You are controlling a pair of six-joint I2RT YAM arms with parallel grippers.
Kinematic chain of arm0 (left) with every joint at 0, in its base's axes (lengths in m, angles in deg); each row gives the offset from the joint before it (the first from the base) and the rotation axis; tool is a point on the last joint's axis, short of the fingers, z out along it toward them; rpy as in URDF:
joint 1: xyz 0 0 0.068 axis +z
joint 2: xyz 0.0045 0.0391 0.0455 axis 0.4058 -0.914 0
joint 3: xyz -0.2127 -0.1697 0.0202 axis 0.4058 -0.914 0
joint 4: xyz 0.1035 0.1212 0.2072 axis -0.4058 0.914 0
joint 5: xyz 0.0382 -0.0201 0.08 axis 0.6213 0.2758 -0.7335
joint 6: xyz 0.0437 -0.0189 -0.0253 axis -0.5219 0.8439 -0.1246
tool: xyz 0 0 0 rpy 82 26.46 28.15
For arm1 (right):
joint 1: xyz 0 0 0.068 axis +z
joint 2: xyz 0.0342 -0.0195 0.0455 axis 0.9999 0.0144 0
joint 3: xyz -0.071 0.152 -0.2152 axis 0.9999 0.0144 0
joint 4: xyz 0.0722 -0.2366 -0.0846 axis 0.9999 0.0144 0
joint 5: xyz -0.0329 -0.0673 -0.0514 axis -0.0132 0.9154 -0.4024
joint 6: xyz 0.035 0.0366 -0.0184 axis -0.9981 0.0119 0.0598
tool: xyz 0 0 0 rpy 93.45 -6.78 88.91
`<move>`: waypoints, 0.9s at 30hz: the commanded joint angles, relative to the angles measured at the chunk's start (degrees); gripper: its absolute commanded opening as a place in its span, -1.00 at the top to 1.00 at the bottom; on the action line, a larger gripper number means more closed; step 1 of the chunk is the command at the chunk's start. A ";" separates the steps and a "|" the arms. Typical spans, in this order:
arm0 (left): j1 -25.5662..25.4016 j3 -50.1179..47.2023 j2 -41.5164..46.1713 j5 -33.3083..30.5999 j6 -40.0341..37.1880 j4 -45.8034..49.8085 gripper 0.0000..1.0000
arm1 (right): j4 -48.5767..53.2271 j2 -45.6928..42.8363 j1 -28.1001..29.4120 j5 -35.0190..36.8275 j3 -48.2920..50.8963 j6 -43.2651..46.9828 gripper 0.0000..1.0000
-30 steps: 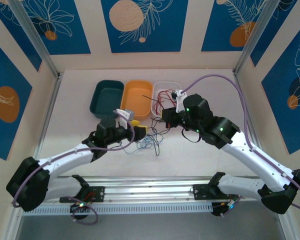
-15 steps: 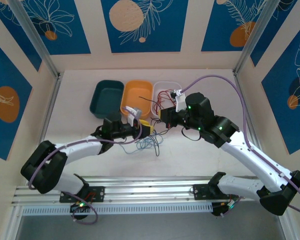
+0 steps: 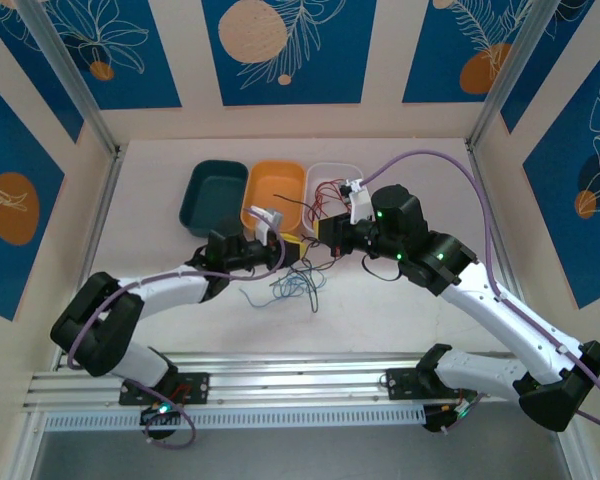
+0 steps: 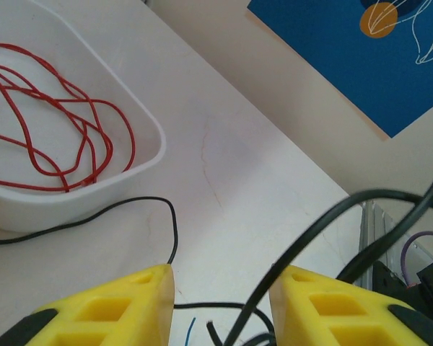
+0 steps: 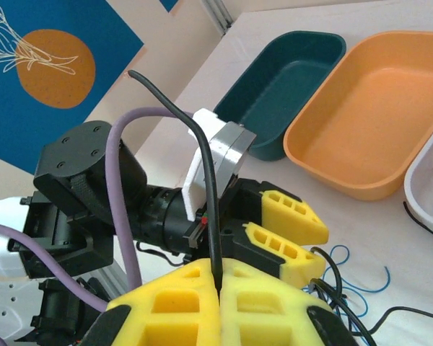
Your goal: Untangle the cables
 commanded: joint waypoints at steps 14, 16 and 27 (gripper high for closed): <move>-1.84 4.93 -5.50 4.96 -3.10 -1.00 0.17 | -3.10 -1.51 -0.32 -2.86 2.69 -1.29 1.00; -2.35 5.02 -5.79 5.55 -3.68 -1.21 0.17 | -3.04 -2.10 -0.36 -2.32 3.06 -1.38 1.00; -3.93 5.75 -8.06 12.56 -2.83 -6.00 0.10 | -2.94 -4.56 -1.52 0.06 5.19 -1.68 1.00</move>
